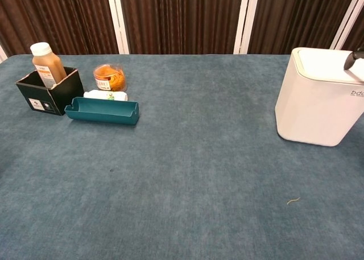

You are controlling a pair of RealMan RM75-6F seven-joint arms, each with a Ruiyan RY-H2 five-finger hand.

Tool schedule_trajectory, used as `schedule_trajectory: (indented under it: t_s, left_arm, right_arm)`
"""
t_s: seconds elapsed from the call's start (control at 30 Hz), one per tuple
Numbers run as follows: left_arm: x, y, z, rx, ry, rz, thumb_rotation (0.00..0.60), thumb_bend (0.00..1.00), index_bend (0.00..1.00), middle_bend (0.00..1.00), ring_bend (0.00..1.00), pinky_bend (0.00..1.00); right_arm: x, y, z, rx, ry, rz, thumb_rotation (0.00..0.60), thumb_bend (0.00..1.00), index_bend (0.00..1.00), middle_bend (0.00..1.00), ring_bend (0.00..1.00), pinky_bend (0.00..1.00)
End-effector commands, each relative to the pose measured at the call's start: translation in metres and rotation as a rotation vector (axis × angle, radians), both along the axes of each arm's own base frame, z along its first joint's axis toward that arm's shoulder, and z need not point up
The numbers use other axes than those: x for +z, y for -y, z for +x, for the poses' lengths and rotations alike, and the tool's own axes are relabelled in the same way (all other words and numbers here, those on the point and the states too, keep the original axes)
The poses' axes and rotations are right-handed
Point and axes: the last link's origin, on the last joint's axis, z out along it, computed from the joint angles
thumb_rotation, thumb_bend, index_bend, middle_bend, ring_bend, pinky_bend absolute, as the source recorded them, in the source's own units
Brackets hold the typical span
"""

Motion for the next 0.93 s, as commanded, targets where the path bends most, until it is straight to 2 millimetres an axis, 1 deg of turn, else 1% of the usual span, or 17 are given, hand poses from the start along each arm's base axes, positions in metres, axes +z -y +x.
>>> schedule_trajectory:
  t_s: [0.03, 0.07, 0.13, 0.17, 0.23, 0.27, 0.3, 0.37, 0.4, 0.43, 0.5, 0.57, 0.63, 0.67, 0.73, 0.8, 0.93]
  left_arm:
    - [0.001, 0.001, 0.0, -0.003, 0.003, 0.001, 0.6, 0.46, 0.0, 0.0, 0.0, 0.01]
    - [0.001, 0.001, 0.001, -0.007, 0.004, 0.002, 0.6, 0.46, 0.0, 0.0, 0.0, 0.01]
    - [0.002, 0.002, 0.002, -0.016, 0.008, 0.005, 0.6, 0.46, 0.0, 0.0, 0.0, 0.01]
    - [0.002, 0.003, 0.003, -0.021, 0.009, 0.008, 0.6, 0.46, 0.0, 0.0, 0.0, 0.01]
    - [0.003, 0.004, 0.005, -0.039, 0.017, 0.015, 0.6, 0.46, 0.0, 0.0, 0.0, 0.01]
    - [0.003, 0.005, 0.006, -0.047, 0.02, 0.018, 0.6, 0.46, 0.0, 0.0, 0.0, 0.0]
    - [0.003, 0.006, 0.006, -0.056, 0.023, 0.022, 0.6, 0.46, 0.0, 0.0, 0.0, 0.0]
    - [0.004, 0.008, 0.008, -0.076, 0.035, 0.031, 0.6, 0.46, 0.0, 0.0, 0.0, 0.0]
    - [0.005, 0.009, 0.009, -0.081, 0.041, 0.033, 0.6, 0.46, 0.0, 0.0, 0.0, 0.0]
    - [0.005, 0.009, 0.009, -0.086, 0.052, 0.033, 0.6, 0.46, 0.0, 0.0, 0.0, 0.0]
    - [0.005, 0.009, 0.01, -0.095, 0.065, 0.034, 0.6, 0.46, 0.0, 0.0, 0.0, 0.0]
    - [0.005, 0.009, 0.009, -0.101, 0.063, 0.036, 0.6, 0.46, 0.0, 0.0, 0.0, 0.0]
    - [0.005, 0.009, 0.009, -0.103, 0.065, 0.03, 0.6, 0.45, 0.0, 0.0, 0.0, 0.0]
    - [0.005, 0.009, 0.009, -0.105, 0.067, 0.028, 0.6, 0.45, 0.0, 0.0, 0.0, 0.0]
    - [0.004, 0.008, 0.009, -0.103, 0.065, 0.021, 0.6, 0.45, 0.0, 0.0, 0.0, 0.0]
    - [0.005, 0.008, 0.009, -0.099, 0.067, 0.02, 0.6, 0.45, 0.0, 0.0, 0.0, 0.0]
    - [0.008, 0.01, 0.009, -0.098, 0.071, 0.026, 0.6, 0.45, 0.0, 0.0, 0.0, 0.0]
  right_arm:
    - [0.02, -0.012, 0.008, 0.088, 0.088, -0.113, 0.6, 0.81, 0.25, 1.0, 1.0, 1.0]
    - [0.024, -0.016, 0.008, 0.115, 0.107, -0.14, 0.6, 0.81, 0.24, 1.0, 1.0, 1.0]
    - [0.032, -0.029, 0.004, 0.168, 0.139, -0.192, 0.6, 0.78, 0.18, 0.98, 0.91, 0.92]
    - [0.035, -0.036, 0.0, 0.183, 0.152, -0.21, 0.6, 0.74, 0.13, 0.91, 0.81, 0.84]
    - [0.039, -0.058, -0.011, 0.187, 0.193, -0.234, 0.6, 0.67, 0.03, 0.68, 0.59, 0.68]
    - [0.039, -0.068, -0.016, 0.177, 0.216, -0.231, 0.6, 0.64, 0.0, 0.53, 0.46, 0.59]
    - [0.039, -0.078, -0.022, 0.173, 0.239, -0.223, 0.6, 0.6, 0.0, 0.34, 0.3, 0.47]
    - [0.039, -0.098, -0.034, 0.193, 0.276, -0.22, 0.6, 0.55, 0.0, 0.13, 0.1, 0.31]
    - [0.037, -0.105, -0.041, 0.216, 0.276, -0.217, 0.6, 0.5, 0.0, 0.04, 0.03, 0.23]
    - [0.035, -0.112, -0.049, 0.249, 0.278, -0.21, 0.6, 0.45, 0.0, 0.01, 0.0, 0.17]
    - [0.029, -0.119, -0.065, 0.257, 0.284, -0.224, 0.6, 0.36, 0.0, 0.0, 0.0, 0.07]
    - [0.021, -0.127, -0.083, 0.212, 0.315, -0.243, 0.6, 0.32, 0.0, 0.0, 0.0, 0.01]
    - [0.013, -0.126, -0.092, 0.143, 0.348, -0.25, 0.6, 0.3, 0.0, 0.0, 0.0, 0.0]
    - [0.012, -0.12, -0.092, 0.169, 0.345, -0.247, 0.6, 0.29, 0.0, 0.0, 0.0, 0.0]
    - [0.01, -0.116, -0.103, 0.124, 0.296, -0.281, 0.6, 0.29, 0.0, 0.0, 0.0, 0.0]
    - [0.007, -0.117, -0.1, 0.112, 0.308, -0.265, 0.6, 0.29, 0.0, 0.0, 0.0, 0.0]
    - [0.012, -0.123, -0.096, 0.155, 0.301, -0.269, 0.6, 0.29, 0.0, 0.0, 0.0, 0.0]
